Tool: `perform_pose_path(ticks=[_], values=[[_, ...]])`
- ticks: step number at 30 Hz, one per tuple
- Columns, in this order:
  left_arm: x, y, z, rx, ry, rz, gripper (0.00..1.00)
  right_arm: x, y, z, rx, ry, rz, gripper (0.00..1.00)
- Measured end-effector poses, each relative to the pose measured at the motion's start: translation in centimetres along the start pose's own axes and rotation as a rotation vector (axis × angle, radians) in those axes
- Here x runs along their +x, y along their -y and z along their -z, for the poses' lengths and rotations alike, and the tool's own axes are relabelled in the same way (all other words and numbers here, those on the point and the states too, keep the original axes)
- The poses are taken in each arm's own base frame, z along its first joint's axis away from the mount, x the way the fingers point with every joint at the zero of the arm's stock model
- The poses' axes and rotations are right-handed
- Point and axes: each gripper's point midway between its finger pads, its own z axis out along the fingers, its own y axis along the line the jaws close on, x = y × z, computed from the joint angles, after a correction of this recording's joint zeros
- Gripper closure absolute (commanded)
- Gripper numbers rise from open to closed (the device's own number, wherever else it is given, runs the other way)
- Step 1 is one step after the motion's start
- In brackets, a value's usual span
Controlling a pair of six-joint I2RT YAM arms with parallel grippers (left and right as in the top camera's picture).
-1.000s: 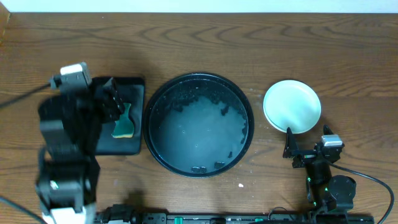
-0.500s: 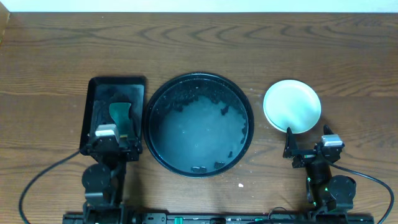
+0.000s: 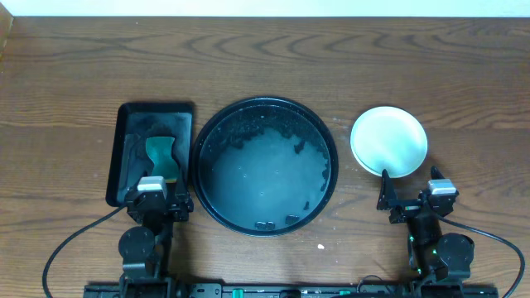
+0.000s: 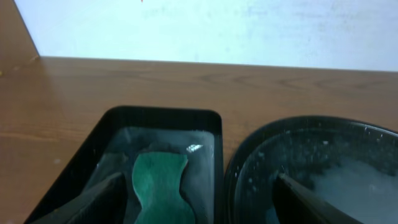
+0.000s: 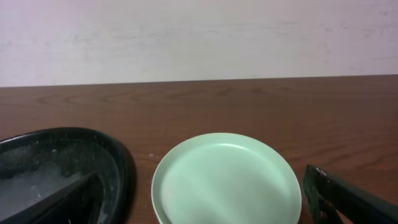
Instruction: Clean dirty plates on tray and stack at the side
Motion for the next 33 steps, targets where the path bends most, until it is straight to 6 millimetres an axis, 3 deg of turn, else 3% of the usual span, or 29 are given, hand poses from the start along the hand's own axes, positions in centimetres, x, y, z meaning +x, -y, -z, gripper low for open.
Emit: perform_pose_path(ticks=[5,33], values=[[-0.87,0.02,0.25,0.001,0.042,0.000,0.25,0.00,0.00,0.00,0.000,0.000,0.000,0.01],[-0.89,0.02,0.26,0.001,0.043,0.000,0.25,0.01,0.00,0.00,0.000,0.000,0.000,0.01]])
